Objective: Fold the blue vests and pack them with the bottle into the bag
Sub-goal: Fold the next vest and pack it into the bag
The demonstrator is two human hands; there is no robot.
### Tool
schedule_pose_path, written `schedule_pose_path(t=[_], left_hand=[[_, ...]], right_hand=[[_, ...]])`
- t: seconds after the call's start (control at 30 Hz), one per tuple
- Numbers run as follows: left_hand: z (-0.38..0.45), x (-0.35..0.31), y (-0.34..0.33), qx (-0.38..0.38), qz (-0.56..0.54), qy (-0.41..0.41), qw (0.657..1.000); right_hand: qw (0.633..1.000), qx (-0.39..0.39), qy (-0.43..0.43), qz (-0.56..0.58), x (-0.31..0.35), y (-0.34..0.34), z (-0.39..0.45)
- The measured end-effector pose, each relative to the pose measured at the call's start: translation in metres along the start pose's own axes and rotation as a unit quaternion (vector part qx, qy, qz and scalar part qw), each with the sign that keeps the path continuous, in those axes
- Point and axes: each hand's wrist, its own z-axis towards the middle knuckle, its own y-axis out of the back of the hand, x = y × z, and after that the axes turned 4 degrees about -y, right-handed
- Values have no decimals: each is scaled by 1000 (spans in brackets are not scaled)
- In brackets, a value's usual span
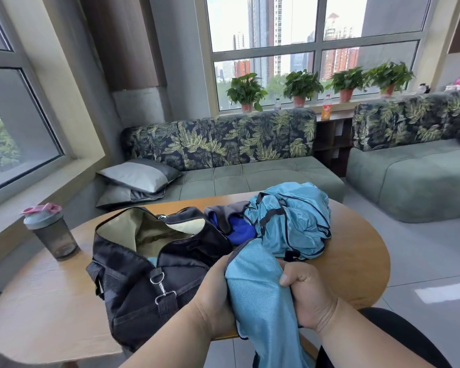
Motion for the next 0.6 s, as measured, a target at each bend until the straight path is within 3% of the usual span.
schedule_pose_path(t=[0.2, 0.37, 0.6], left_hand=[[8, -4, 10, -146, 73, -138, 977], [5, -2, 12, -140, 144, -186, 962], [-4, 9, 4, -121, 179, -176, 960]], right_hand=[[999, -1, -3, 41, 3, -4, -4], [988, -151, -18, 5, 2, 0, 1], [982, -173, -35, 60, -5, 1, 5]])
